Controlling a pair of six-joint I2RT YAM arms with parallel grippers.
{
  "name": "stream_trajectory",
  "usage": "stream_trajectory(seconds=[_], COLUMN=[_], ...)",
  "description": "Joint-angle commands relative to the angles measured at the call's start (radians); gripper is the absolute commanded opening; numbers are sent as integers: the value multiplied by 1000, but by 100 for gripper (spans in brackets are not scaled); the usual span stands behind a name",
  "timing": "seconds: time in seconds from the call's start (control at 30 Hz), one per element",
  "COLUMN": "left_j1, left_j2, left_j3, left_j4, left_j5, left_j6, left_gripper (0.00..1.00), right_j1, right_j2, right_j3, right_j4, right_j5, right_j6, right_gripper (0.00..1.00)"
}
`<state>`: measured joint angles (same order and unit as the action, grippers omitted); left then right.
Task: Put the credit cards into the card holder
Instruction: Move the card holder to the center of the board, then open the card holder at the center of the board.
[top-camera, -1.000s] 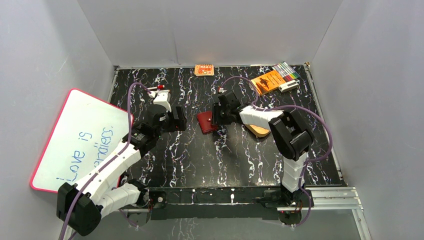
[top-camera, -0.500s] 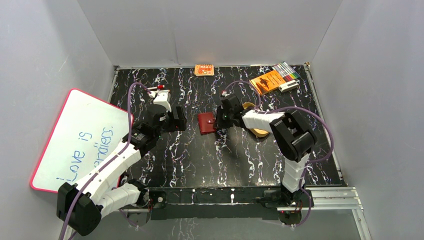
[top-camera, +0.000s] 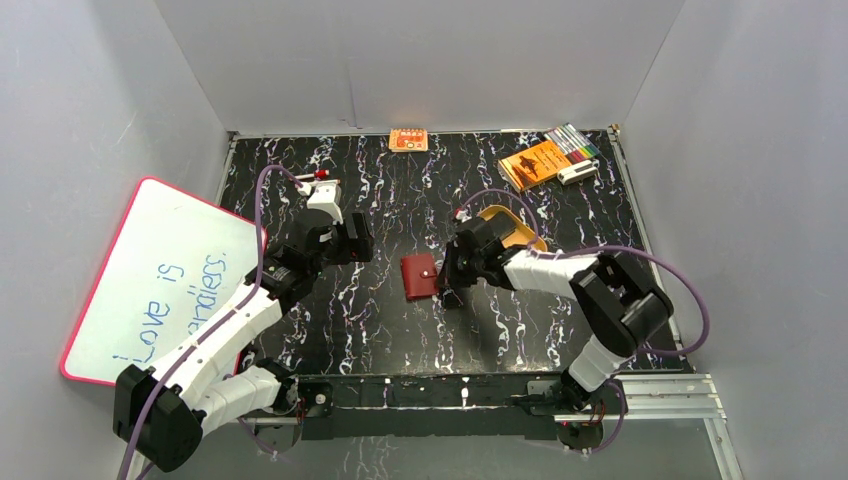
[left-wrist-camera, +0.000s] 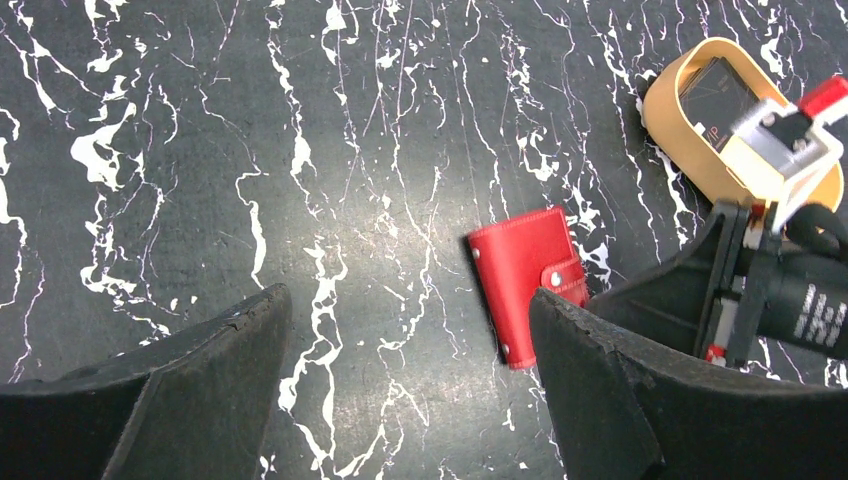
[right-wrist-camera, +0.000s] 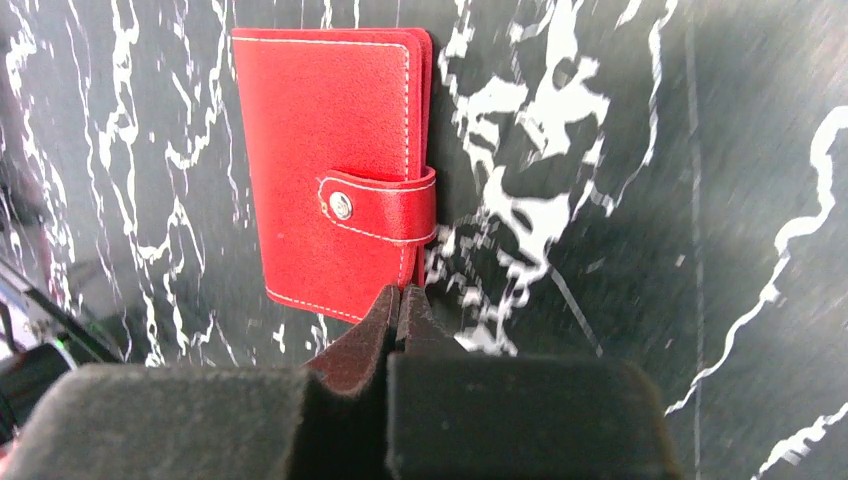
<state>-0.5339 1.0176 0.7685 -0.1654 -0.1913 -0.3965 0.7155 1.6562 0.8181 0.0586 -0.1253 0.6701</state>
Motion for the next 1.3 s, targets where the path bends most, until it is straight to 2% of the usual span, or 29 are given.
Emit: stream_trajectory(seconds=[0.0,0.1,0.23,0.33,0.47,0.53,0.63,0.83,0.93,1.27], left_j1=[-10,-10,-11,-11,-11,-18,-37,-56,-61,-63], left_j2=[-14,-10,-28,-60,-34,11,92,228,294,424], left_j3=[22,25,-6,-63,-124,-149,-183,-247,-248,-230], left_j4=[-9,-33,-42,34,173,249,327,455,477,539], left_j5=[1,10,93,215,367,421,454,460,456,442], left_j6=[-12,-67,-186,-278,-396,-454,-509,-591,-597,-610], left_gripper=[85,85,84,81,73,64,52,34,29,21], right_j1=[44,63,75,87,123,152,199,259,268,294], right_j2=[-86,-126,-202,-262,-301,-291,-237,-145,-88,56], right_j3=[-69,-96,-88,-59,10,49,100,149,194,313], right_j4=[1,-25,-114,-193,-290,-322,-345,-291,-290,-351], right_j5=[14,39,97,147,233,281,360,422,410,465], right_j6=[43,46,13,-25,-87,-119,-150,-179,-190,-196], right_gripper=[0,0,36,44,45,45,43,41,41,44])
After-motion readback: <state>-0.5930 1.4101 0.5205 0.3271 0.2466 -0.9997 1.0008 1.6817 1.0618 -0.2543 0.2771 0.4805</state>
